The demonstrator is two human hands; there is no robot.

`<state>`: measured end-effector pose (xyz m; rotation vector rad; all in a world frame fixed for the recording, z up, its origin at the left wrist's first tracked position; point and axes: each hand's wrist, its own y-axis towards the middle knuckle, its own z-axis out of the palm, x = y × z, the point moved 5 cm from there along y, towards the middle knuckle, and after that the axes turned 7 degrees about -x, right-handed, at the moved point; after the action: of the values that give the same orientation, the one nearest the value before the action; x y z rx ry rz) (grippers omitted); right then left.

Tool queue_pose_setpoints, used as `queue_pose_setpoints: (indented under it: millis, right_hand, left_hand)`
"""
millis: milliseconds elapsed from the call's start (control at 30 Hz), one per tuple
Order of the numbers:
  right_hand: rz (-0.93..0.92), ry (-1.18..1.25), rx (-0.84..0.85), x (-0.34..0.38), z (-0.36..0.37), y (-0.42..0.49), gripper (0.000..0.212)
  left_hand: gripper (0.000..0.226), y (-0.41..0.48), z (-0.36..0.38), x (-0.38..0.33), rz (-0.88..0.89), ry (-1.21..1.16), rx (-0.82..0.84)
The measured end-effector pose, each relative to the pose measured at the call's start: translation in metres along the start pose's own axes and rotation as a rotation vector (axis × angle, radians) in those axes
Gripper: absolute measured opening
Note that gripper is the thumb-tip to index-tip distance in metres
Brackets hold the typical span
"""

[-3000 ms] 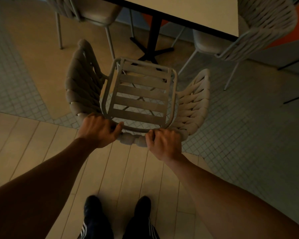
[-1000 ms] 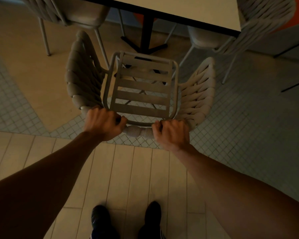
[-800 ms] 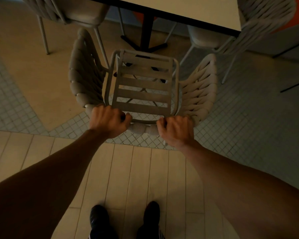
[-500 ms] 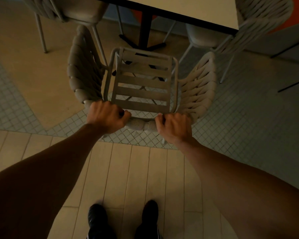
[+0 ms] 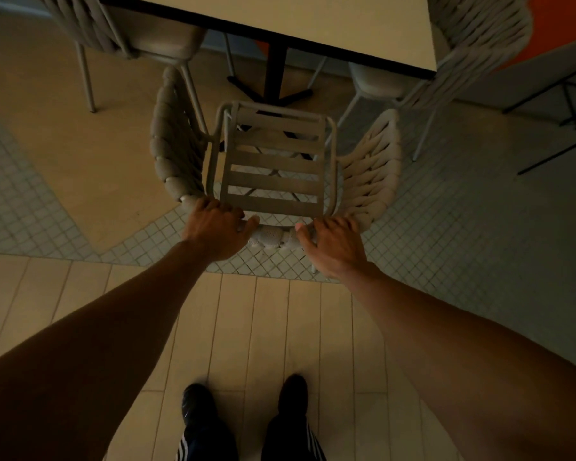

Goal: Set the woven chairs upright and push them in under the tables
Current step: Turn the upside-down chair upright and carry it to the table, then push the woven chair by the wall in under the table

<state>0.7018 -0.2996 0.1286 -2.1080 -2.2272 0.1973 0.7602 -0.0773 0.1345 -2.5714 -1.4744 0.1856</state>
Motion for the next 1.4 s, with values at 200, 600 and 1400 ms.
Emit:
queue_pose_setpoints:
  millis: [200,600,1400]
  right_hand:
    - [0.028,0.149,0.156,-0.006,-0.036,-0.024,0.065]
    - [0.269,0.272,0.368,-0.014,-0.127,-0.144,0.047]
    - [0.627,0.377,0.149,-0.404,-0.156,-0.193,0.084]
  left_hand:
    - [0.067,-0.042,-0.022,0.008,-0.053,-0.158,-0.056]
    - [0.06,-0.131,-0.114,-0.043,0.064,-0.165,0.136]
    - [0.092,0.124,-0.208,-0.402,0.314,-0.103,0.149]
